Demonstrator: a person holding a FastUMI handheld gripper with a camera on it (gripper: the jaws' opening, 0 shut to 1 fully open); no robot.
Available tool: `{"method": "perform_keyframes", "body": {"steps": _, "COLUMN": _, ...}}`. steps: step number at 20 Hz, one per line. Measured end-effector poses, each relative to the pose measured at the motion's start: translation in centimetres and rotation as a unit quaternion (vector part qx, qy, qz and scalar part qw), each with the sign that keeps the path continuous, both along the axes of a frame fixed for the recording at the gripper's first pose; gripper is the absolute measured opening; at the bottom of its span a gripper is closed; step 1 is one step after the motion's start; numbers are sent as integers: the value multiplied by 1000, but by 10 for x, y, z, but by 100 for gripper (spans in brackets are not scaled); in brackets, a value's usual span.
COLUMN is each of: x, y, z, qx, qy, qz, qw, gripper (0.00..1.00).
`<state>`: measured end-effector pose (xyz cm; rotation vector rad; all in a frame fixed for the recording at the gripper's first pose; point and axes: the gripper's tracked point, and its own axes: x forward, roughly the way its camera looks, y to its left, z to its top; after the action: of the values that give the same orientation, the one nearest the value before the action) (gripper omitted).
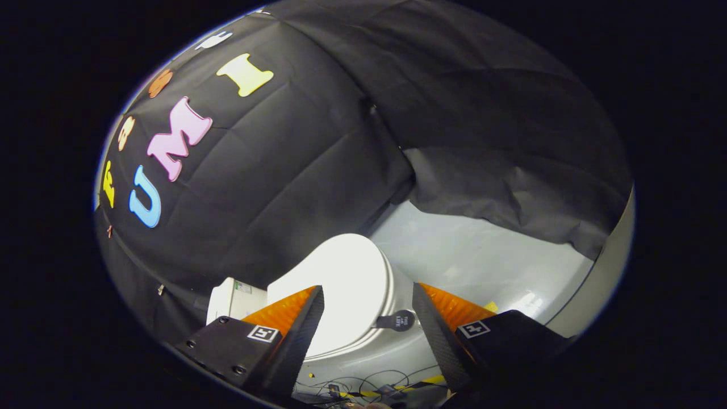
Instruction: Open the toilet lid.
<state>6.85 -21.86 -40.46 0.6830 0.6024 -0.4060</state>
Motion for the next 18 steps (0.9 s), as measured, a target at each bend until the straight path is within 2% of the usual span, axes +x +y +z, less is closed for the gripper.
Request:
{"method": "perform_keyframes", "body": {"steps": 9, "x": -5, "y": -3, "z": -104, "qx": 96, "qy": 72, "qz": -17, "qw": 993, "gripper": 98}}
{"method": "perform_keyframes", "body": {"steps": 13, "x": -8, "y": 11, "z": -131, "qx": 118, "qy": 97, "qz": -10, "qw": 988, "gripper": 98}}
{"method": "perform_keyframes", "body": {"steps": 18, "x": -2, "y": 22, "z": -147, "qx": 142, "qy": 92, "qz": -6, "qw": 986, "gripper": 96}}
